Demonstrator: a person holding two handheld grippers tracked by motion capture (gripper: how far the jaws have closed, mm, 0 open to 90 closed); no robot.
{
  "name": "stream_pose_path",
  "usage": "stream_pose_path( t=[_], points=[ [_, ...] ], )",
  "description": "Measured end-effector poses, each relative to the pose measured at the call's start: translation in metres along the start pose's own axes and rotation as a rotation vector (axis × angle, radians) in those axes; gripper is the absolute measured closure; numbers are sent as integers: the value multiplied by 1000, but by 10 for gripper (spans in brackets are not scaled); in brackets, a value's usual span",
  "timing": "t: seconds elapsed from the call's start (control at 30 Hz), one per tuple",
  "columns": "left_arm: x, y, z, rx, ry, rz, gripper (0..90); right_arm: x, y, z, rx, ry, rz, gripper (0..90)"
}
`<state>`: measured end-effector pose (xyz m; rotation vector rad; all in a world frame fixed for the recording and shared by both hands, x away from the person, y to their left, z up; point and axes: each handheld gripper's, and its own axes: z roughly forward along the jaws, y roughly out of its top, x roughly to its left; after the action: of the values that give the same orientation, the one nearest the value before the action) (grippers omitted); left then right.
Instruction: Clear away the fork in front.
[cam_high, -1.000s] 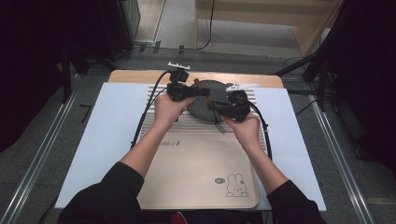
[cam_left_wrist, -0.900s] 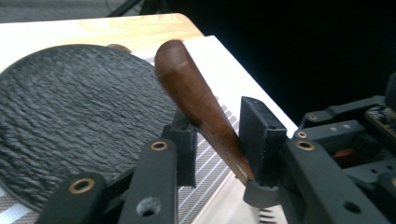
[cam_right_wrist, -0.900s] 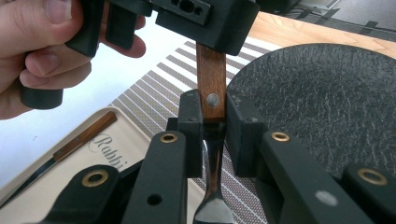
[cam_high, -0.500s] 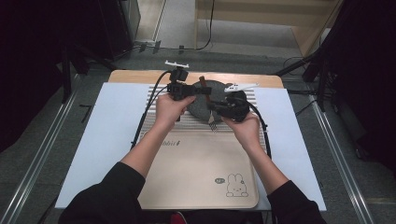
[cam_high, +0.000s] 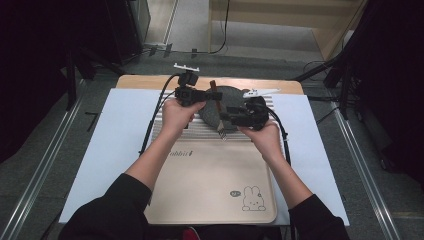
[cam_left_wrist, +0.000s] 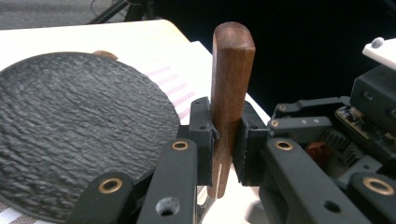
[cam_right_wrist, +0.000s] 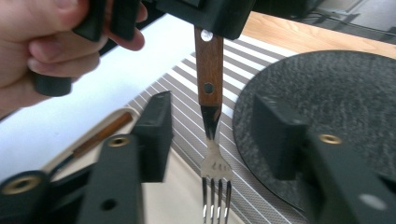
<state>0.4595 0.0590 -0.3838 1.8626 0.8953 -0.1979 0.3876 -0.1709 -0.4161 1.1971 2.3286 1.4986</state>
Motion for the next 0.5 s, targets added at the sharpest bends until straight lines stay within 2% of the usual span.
stream_pose_path(
  t=[0.17, 0.3, 0.5],
  points=[
    [2, 0, -5, 13, 3, 12, 792, 2, -1, 0, 11, 13, -34, 363],
    [3, 0, -10, 14, 1, 16, 792, 1, -4, -1, 29, 24, -30, 334],
    [4, 0, -17, 13, -3, 17, 791, 4, -10, -4, 54, -12, -62, 291]
  ],
)
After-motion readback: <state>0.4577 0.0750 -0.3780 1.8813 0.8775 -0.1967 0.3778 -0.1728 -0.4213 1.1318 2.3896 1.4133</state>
